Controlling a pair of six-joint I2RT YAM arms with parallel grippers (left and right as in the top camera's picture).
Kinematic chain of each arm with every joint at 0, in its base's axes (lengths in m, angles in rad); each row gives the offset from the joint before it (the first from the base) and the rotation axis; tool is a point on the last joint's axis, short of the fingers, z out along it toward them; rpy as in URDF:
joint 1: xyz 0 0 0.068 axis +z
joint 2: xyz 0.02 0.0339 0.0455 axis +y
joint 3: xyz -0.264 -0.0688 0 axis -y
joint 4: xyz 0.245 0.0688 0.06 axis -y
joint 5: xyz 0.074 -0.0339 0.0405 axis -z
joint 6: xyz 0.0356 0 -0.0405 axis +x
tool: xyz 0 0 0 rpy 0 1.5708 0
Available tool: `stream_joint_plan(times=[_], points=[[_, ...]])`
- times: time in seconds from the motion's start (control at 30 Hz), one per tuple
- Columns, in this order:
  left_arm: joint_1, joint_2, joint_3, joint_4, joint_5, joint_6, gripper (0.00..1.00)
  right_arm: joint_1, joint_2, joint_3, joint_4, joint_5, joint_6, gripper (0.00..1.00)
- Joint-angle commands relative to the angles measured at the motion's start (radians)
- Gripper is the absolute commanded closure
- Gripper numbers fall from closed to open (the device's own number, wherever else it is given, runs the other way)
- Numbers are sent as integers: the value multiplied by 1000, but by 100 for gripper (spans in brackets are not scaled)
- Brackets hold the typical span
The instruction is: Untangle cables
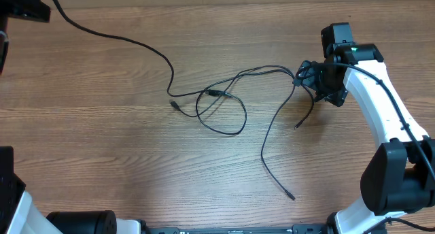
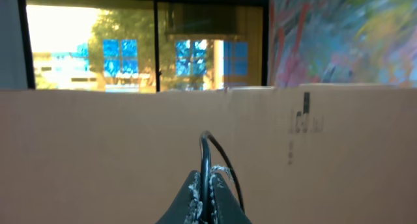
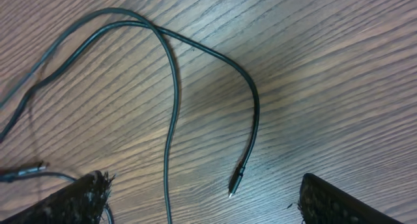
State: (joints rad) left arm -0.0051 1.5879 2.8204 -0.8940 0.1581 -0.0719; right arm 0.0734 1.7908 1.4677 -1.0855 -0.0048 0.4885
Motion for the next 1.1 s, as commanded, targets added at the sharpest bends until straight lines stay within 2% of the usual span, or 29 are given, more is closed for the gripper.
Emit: stream_joint_plan(times=[0.0,0.17,0.37,0.63,0.83,0.97,1.07], points=[[0,-6,-7,-29,-58,32,96,4,-6,-3,2,-27,-14,8],[0,-4,-19,-182,-17,-3,96,4,-6,-3,3,-27,-14,8],[-1,39,-37,-451,-13,-64,96,4,-6,-2,-11,-42,-16,8],[-1,187,-37,-772,-119,-90,95,4,-6,-2,-24,-42,-21,7],[-16,278,-132,-795,-115,-91,96,4,-6,-2,-24,-42,-22,7],[-22,317,-261,-795,-117,-90,95,4,-6,-3,-24,-42,-22,7],[-21,325,-433,-792,-164,-89,95,4,-6,-3,-23,-42,-25,7]])
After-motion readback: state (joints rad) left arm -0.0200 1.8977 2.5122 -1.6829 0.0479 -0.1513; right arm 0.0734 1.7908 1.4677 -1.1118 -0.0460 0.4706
